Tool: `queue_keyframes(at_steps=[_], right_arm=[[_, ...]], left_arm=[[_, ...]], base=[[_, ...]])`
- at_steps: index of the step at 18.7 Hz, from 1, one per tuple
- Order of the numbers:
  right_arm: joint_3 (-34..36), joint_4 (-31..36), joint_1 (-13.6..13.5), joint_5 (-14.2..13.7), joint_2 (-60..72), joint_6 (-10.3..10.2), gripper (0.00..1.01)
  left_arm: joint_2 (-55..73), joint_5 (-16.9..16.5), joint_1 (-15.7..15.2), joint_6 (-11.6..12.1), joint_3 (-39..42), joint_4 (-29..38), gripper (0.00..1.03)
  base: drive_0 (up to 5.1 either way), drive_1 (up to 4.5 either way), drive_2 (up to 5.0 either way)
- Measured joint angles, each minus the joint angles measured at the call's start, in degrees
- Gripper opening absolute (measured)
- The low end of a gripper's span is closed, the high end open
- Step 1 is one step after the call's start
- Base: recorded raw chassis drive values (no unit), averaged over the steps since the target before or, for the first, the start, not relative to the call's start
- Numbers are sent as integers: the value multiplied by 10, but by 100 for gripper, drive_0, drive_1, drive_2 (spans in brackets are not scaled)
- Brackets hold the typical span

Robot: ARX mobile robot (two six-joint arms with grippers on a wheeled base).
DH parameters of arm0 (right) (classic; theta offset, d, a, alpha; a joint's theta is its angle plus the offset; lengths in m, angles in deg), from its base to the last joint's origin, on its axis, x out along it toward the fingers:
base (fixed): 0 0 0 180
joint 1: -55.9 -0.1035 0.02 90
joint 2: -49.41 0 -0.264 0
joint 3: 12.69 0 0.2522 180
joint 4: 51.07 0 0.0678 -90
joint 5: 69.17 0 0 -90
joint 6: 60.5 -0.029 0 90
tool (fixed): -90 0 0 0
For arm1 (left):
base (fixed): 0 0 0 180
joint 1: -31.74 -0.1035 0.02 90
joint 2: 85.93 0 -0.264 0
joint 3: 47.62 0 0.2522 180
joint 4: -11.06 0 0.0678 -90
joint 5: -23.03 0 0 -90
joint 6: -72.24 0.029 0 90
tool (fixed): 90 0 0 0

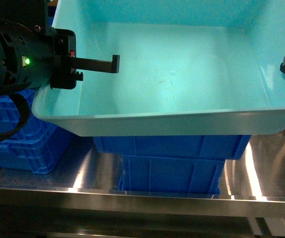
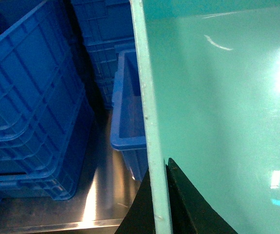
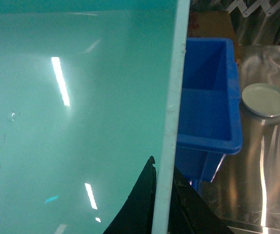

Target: Stack blue boxes stably on right

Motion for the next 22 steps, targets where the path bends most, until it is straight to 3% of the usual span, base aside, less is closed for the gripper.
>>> queue_keyframes(at_steps=[4,20,22], right_arm=[[0,0,3,2,0,0,7],[0,0,3,2,-1,-2,7],[0,6,3,2,-1,-2,7]], left_arm=[[0,1,3,0,0,0,2],[-2,1,0,0,1,0,2],[-1,-3,0,0,-1,3,2]], base=[[-153,-153,-153],[1,416,-414],[0,0,0]])
